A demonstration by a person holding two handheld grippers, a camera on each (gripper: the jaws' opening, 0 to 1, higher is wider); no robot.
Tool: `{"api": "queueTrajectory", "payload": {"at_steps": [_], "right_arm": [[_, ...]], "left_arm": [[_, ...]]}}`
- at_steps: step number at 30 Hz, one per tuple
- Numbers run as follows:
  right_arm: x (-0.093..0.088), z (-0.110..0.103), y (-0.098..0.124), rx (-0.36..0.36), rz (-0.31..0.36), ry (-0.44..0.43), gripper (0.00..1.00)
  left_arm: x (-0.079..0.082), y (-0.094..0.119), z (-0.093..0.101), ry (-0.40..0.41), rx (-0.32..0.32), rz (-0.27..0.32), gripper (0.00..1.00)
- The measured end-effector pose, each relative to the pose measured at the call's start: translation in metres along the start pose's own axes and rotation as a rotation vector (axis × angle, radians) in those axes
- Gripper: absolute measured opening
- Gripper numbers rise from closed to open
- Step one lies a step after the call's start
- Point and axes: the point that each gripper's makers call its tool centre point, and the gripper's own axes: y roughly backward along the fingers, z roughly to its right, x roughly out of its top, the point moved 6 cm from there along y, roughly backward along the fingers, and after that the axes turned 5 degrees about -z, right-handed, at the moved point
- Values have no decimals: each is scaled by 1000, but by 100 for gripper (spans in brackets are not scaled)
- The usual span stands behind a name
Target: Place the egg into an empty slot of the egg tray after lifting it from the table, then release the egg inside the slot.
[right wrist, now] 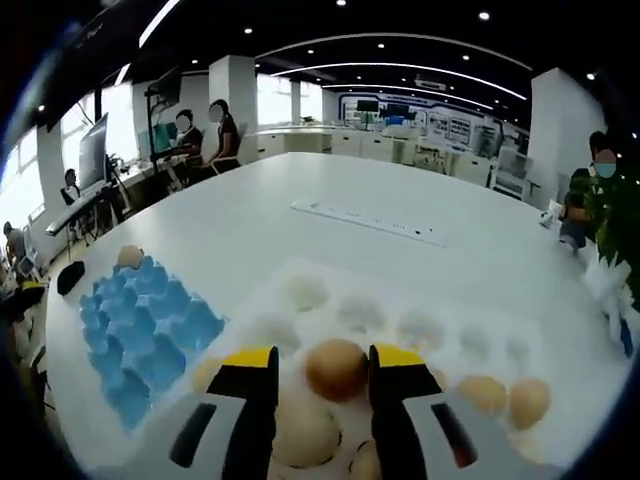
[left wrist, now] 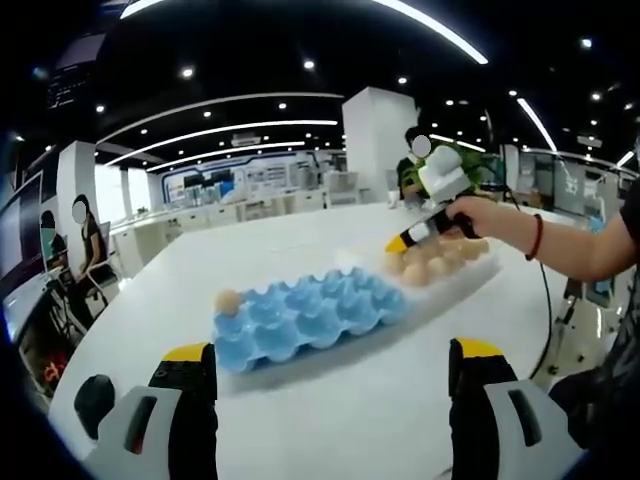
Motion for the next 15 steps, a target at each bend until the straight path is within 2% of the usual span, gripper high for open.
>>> {"api": "queueTrajectory", "payload": {"at_steps": [1,3,6,8,12,15], "right_arm": [[1,0,1,-16,12,4,36],[0,1,2,-38,-7,-5,34],[2,3,-1,-77,0,-46,31],[3,4,-5,-97,14,-77,30],[1,4,-6,-145,6,-98,27],[0,2,-7,-165,0,-73,27]], "left_arm": [[0,0,0,1,-1,0,98],[-1,0,-1,0,-1,-1,98],[-2,0,-1,3,0,-2,98],[0,1,-1,25,-11,27,98],[1,2,-3,22,-7,31,98],[-1,2,-4,15,-1,22,98]]}}
